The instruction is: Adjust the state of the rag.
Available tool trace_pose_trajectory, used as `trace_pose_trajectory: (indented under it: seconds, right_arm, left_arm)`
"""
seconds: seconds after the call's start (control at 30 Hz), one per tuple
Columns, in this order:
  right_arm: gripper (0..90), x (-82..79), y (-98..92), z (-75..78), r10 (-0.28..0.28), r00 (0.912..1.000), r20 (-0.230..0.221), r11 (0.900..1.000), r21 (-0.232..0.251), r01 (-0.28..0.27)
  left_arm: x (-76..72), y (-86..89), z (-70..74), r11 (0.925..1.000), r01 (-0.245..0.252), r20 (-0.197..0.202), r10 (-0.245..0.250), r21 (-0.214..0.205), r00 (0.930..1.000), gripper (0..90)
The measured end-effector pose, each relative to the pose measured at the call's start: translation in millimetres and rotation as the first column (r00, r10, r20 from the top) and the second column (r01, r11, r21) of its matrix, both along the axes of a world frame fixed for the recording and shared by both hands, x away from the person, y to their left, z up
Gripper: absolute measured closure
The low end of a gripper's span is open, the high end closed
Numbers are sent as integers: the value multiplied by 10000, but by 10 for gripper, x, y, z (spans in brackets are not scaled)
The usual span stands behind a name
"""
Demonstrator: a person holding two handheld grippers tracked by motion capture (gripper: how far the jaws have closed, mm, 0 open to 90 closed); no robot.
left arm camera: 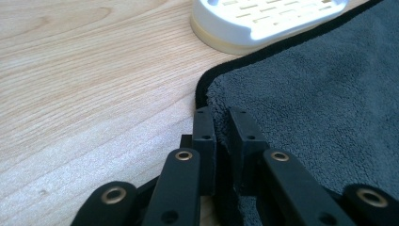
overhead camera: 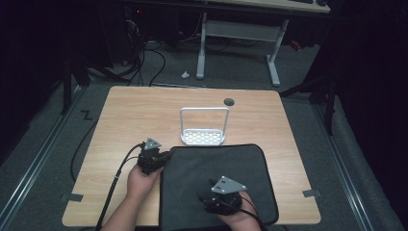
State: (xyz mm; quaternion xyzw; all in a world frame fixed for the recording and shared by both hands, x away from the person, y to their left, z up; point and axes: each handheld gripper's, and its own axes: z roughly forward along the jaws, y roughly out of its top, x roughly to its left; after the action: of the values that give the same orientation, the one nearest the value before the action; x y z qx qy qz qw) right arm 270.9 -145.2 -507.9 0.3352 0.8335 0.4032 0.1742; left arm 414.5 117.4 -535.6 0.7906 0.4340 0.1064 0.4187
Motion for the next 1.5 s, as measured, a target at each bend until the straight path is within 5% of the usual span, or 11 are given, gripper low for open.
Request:
trace_pose_trajectory:
  seconds: [0.3, 0.5, 0.7, 1.0, 1.2, 1.4, 1.5]
  right_arm:
    - [394, 118, 670, -39, 1392, 9899, -279, 9895, -347, -1402]
    - [415, 99, 985, -94, 1805, 9833, -235, 9813, -631, -1816]
    - [426, 94, 1184, -181, 1976, 9769, -813, 9764, -724, -2035]
    - [602, 94, 1168, -189, 2145, 9743, -687, 9656, -1355, -2221]
    - [804, 105, 1104, -178, 2090, 9760, -604, 9647, -1506, -2159]
    - [831, 106, 1086, -159, 2086, 9769, -461, 9633, -1628, -2134]
    - [831, 94, 1062, -94, 1972, 9802, -204, 9717, -1286, -1982]
  left_arm:
    - [21, 44, -7, 9993, -118, -251, 110, -352, 9996, 809]
    - [23, 48, -8, 9992, -139, -262, 128, -388, 9996, 802]
    - [23, 52, -6, 9990, -165, -307, 152, -404, 9994, 793]
    - [23, 61, -5, 9989, -206, -381, 190, -430, 9991, 786]
    - [26, 62, -10, 9985, -205, -366, 186, -513, 9992, 785]
    - [25, 70, -12, 9980, -204, -407, 180, -595, 9990, 785]
    - [31, 81, -12, 9973, -230, -510, 195, -693, 9985, 785]
